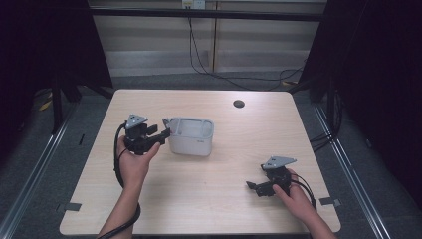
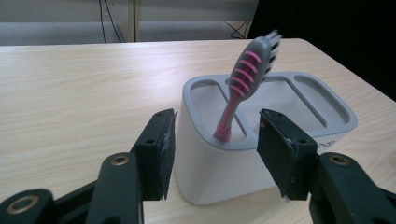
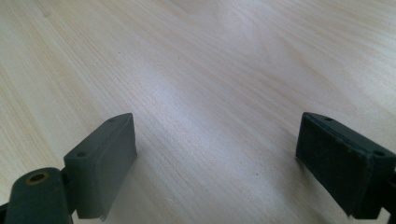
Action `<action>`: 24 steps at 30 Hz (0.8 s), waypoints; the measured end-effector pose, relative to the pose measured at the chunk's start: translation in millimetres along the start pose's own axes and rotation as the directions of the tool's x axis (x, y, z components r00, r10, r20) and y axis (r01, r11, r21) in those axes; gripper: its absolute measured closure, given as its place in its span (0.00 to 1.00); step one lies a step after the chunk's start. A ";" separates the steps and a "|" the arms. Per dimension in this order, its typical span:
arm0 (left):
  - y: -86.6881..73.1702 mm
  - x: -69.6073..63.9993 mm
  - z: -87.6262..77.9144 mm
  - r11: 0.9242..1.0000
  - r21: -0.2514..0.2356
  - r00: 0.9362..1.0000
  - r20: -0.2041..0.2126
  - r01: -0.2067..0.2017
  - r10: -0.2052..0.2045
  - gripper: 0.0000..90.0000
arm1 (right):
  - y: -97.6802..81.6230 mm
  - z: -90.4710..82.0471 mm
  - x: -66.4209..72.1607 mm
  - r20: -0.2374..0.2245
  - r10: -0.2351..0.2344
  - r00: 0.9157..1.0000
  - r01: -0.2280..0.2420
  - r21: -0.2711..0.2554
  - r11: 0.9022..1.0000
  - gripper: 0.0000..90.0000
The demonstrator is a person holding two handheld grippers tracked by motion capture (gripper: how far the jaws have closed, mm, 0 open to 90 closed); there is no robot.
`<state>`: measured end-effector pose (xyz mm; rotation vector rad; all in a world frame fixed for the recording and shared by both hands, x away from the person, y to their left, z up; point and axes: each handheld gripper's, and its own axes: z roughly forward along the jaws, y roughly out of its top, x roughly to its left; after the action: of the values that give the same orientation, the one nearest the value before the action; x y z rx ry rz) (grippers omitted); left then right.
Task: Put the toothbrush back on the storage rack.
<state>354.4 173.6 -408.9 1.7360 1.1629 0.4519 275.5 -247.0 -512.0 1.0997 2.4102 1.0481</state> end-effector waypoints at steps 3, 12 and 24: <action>-1.5 3.2 -2.4 1.000 0.008 1.000 0.000 -0.001 0.001 0.51 | 0.0 0.0 0.0 0.000 0.000 1.000 0.000 0.000 1.000 0.13; -6.0 10.4 -8.2 1.000 0.000 1.000 0.011 0.016 -0.016 0.48 | 0.0 0.0 0.0 0.000 -0.001 1.000 0.001 0.000 1.000 0.13; -12.9 20.6 -16.9 1.000 -0.012 1.000 0.024 0.016 -0.016 0.46 | 0.0 0.0 0.0 0.000 -0.001 1.000 0.001 0.000 1.000 0.13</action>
<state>345.6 200.9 -416.1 1.7163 1.1544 0.4265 275.5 -247.0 -512.0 1.0991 2.4102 1.0475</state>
